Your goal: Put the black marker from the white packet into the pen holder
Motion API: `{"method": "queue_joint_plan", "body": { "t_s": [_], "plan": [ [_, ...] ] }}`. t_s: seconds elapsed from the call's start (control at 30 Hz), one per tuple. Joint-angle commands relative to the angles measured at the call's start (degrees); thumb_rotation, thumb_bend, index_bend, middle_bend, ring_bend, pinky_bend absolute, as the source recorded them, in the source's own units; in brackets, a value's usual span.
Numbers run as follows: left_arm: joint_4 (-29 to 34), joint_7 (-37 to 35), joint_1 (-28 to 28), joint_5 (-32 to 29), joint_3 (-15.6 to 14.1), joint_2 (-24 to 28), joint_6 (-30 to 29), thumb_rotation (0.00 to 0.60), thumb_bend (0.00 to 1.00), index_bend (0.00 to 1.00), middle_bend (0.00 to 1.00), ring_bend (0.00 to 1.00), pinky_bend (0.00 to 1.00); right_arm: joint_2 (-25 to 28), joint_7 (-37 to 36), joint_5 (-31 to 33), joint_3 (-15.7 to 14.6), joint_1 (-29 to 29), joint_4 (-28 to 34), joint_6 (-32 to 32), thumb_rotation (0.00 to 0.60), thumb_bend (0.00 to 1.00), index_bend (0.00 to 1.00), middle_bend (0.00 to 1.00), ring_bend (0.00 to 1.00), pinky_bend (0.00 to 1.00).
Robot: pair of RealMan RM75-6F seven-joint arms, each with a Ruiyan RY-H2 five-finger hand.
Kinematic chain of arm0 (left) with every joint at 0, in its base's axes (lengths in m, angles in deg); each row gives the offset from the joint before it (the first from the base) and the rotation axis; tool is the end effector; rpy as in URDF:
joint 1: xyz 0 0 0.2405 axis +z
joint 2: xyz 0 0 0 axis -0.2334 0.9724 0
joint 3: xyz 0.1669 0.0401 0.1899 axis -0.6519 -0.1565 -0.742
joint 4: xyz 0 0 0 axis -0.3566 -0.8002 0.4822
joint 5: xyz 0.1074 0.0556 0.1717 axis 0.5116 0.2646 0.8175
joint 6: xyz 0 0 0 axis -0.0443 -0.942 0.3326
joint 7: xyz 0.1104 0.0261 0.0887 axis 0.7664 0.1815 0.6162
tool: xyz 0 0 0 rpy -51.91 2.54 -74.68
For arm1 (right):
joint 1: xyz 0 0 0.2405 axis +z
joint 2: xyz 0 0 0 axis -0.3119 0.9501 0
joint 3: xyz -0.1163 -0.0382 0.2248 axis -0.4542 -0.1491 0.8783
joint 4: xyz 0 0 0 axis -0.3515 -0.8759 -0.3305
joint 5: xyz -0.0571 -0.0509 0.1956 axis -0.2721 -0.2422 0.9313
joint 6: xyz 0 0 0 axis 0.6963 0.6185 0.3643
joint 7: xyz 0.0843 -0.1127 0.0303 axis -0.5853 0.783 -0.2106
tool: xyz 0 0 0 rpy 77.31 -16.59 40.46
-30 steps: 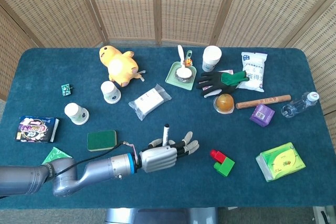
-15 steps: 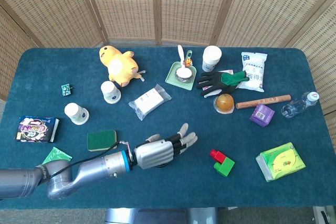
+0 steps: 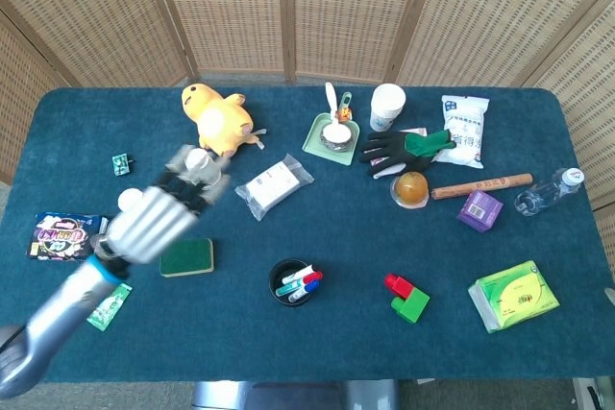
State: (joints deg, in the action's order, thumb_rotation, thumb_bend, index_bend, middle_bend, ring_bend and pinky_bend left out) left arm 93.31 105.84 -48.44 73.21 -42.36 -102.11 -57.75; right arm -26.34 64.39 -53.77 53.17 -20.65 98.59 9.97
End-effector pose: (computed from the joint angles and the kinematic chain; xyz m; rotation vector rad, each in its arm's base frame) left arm -0.1338 0.2817 0.1401 -1.8319 0.1278 -0.8475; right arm -0.3598 -0.1590 0.2564 1.0759 -0.9340 0.9608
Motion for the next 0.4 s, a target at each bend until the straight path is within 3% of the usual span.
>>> {"method": "queue_joint_plan", "body": {
  "t_s": [0.03,0.2,0.27,0.4],
  "plan": [
    [-3.94,-12.45,9.52,-0.14,-3.85,1.1,-10.62,0.6,0.39,0.11,0.0,0.0,0.1,-0.11,0.94,-0.51,-0.26,0.09,0.34,0.39,0.6,0.0,0.19,0.0,0.0,0.0],
    [-7.88,-22.78,19.12,-2.03,-6.5,-1.0,-19.89,0.6,0.39,0.12,0.0,0.0,0.09,-0.42,2.12,-0.68,-0.35,0.0,0.18,1.08,0.6,0.0,0.19,0.0,0.0,0.0],
    [-9.24,-24.51,21.24,-2.45,-6.62,-1.44,-22.13,0.6,0.39,0.14,0.0,0.0,0.08,-0.36,1.89,-0.71,-0.43,-0.02,0.17,1.02,0.6,0.0,0.19,0.0,0.0,0.0],
    [-12.85,-34.86,28.11,-6.22,-7.59,-2.45,-26.81,0.6,0.38,0.16,0.0,0.0,0.07,-0.07,1.07,-0.89,-0.48,-0.22,0.17,1.36,0.6,0.0,0.19,0.0,0.0,0.0]
  ]
}}
